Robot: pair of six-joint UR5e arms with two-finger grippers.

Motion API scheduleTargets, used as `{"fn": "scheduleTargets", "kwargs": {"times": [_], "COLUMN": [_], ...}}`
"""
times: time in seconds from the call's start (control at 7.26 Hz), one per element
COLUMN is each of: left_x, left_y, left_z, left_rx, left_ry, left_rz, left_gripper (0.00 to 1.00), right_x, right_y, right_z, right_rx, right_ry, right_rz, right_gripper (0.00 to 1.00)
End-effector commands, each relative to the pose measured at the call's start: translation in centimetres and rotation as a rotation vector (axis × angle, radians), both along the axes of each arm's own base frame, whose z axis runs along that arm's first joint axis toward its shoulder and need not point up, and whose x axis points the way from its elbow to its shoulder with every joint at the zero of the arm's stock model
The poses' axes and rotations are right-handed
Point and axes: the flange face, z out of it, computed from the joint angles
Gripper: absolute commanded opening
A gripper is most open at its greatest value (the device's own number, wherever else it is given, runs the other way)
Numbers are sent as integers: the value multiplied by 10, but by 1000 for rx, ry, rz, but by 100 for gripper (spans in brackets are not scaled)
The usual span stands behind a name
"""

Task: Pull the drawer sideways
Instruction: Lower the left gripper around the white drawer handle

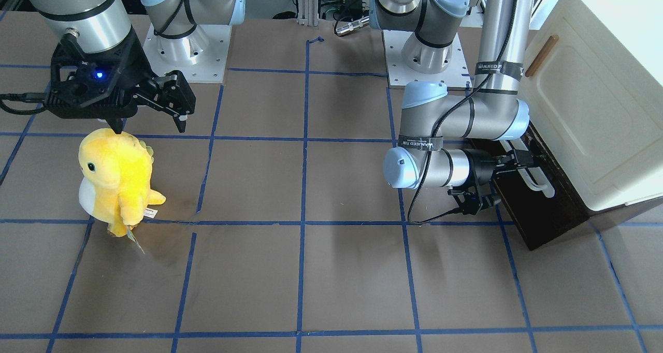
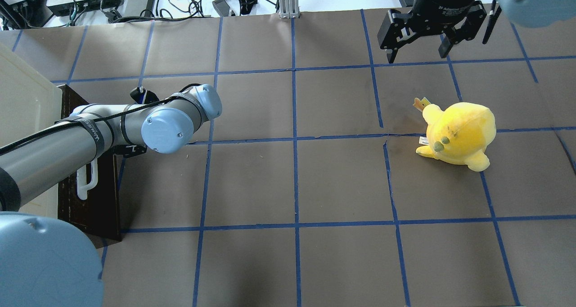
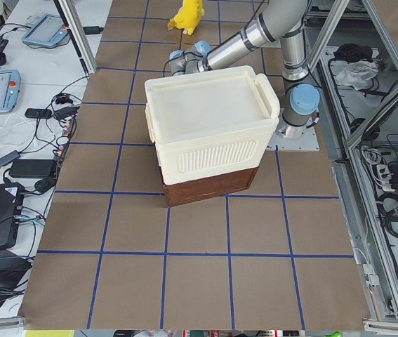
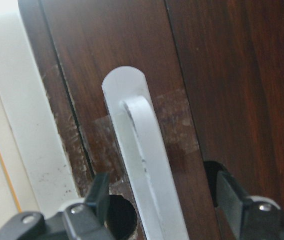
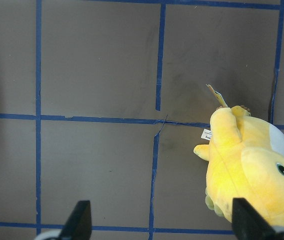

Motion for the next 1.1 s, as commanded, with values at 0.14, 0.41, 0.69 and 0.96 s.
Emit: {"fn": "scheduleTargets", "kwargs": {"times": [0.14, 0.41, 0.69, 0.96], "left_x": [0, -1, -1, -2], "left_y": [0, 0, 0, 0], "left_z": [2, 2, 1, 1], "left_rx": [-1, -3, -1, -3], "left_ry": [1, 1, 1, 1], "left_rz": [-1, -3, -2, -4], "left_gripper": [62, 57, 56, 53], "right_x": [0, 0, 0, 0], "right_y": [0, 0, 0, 0], "right_z": [0, 0, 0, 0], "right_rx": [0, 0, 0, 0], "right_ry": [0, 0, 0, 0], "right_rz": [0, 0, 0, 0], "right_gripper": [100, 100, 100, 100]}}
